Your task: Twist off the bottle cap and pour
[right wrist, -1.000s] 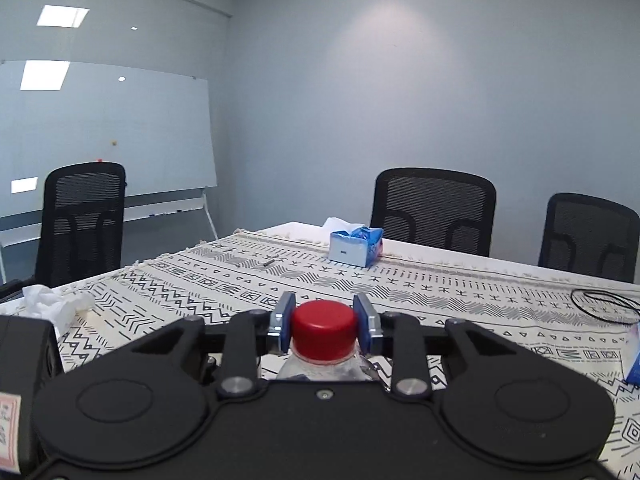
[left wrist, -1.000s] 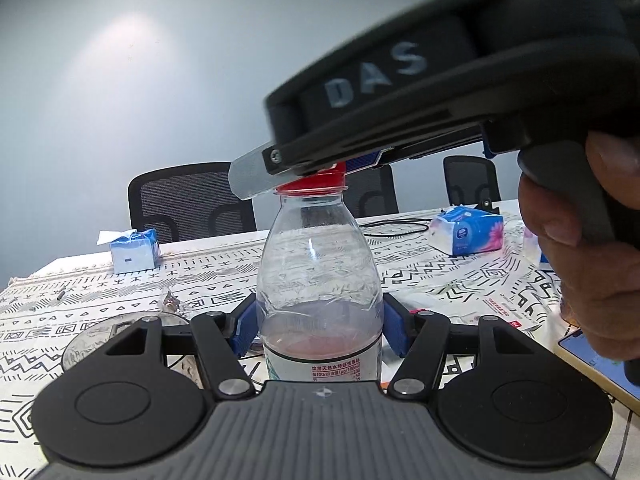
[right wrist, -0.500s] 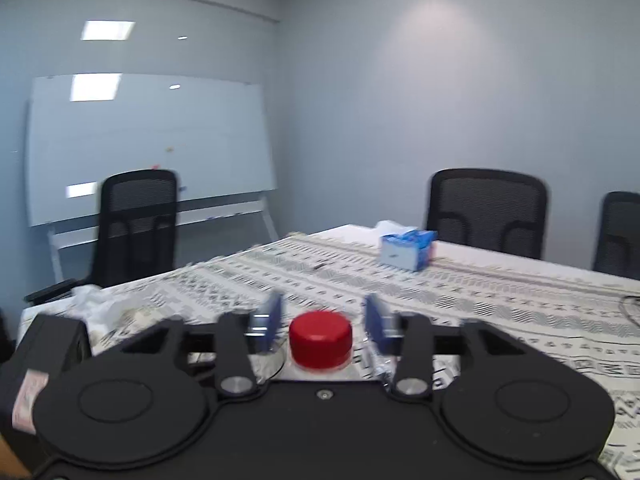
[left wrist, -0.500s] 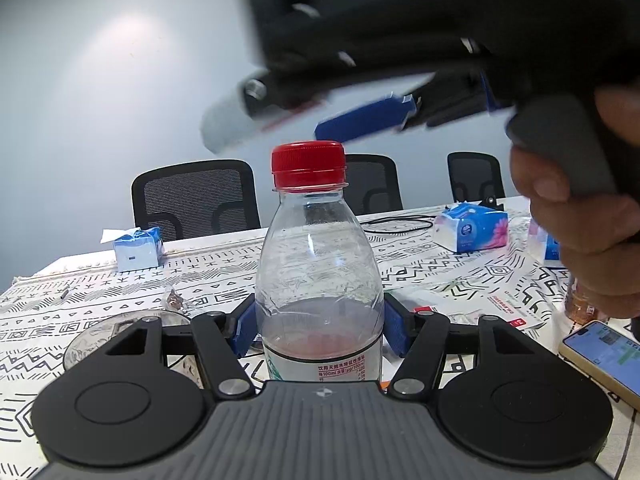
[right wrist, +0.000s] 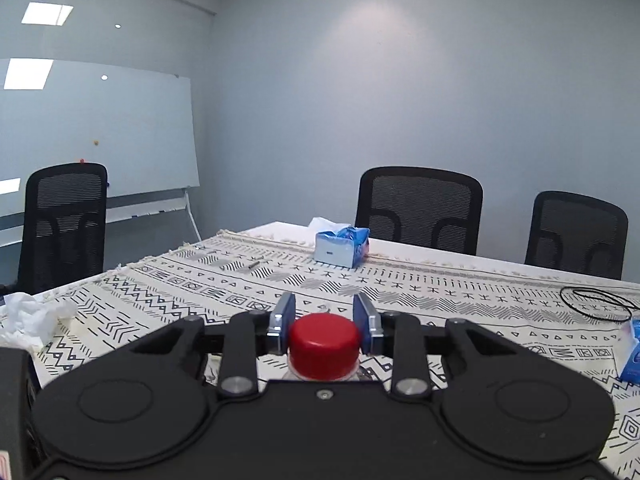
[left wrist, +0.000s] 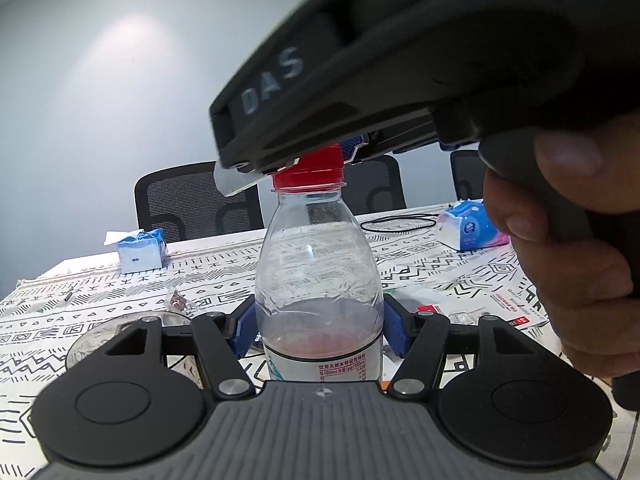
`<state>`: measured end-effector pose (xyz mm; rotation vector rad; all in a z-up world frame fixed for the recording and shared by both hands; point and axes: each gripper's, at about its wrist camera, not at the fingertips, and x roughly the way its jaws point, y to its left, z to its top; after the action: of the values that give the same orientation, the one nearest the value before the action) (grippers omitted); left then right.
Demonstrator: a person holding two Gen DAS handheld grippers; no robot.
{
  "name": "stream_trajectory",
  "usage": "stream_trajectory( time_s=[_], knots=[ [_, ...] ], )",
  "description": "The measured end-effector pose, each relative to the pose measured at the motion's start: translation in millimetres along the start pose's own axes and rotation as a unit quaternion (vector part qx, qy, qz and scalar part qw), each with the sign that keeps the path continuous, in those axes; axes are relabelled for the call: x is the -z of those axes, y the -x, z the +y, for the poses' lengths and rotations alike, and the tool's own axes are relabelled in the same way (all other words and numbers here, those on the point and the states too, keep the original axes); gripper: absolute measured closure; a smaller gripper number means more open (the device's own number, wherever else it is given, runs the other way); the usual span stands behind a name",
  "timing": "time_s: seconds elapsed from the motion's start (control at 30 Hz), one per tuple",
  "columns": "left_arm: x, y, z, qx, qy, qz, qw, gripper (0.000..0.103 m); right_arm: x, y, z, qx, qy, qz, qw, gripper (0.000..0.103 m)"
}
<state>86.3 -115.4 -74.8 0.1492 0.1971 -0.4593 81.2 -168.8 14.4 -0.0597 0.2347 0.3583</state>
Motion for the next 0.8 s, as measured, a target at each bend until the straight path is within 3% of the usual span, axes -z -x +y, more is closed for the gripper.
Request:
stream_trajectory(
  time_s=[0.1,0.2,0.27,0.5,0.7,0.8],
  knots=[
    [-2,2,6,0.018,0.010,0.003,0.9998,0.044,2,3,-11,-0.042,-0.003,-0.005,0.999,0.069],
    [-4,5,8,0.038,0.012,0.001,0.9992,0.044,3,10,-33,-0.115,-0.032,-0.010,0.993,0.069],
    [-4,6,7,0.046,0.012,-0.002,0.9989,0.044,2,14,-45,-0.124,-0.060,-0.012,0.990,0.069],
    [0,3,5,0.049,0.013,0.004,0.9987,0.044,5,19,-53,-0.118,-0.085,-0.010,0.989,0.066],
    [3,3,0,0.030,0.008,0.001,0.9995,0.043,2,23,-38,-0.061,-0.052,-0.028,0.996,0.050],
    [4,4,-8,0.010,0.002,0.000,0.9999,0.043,3,22,-28,-0.014,-0.055,-0.036,0.998,0.048]
  ],
)
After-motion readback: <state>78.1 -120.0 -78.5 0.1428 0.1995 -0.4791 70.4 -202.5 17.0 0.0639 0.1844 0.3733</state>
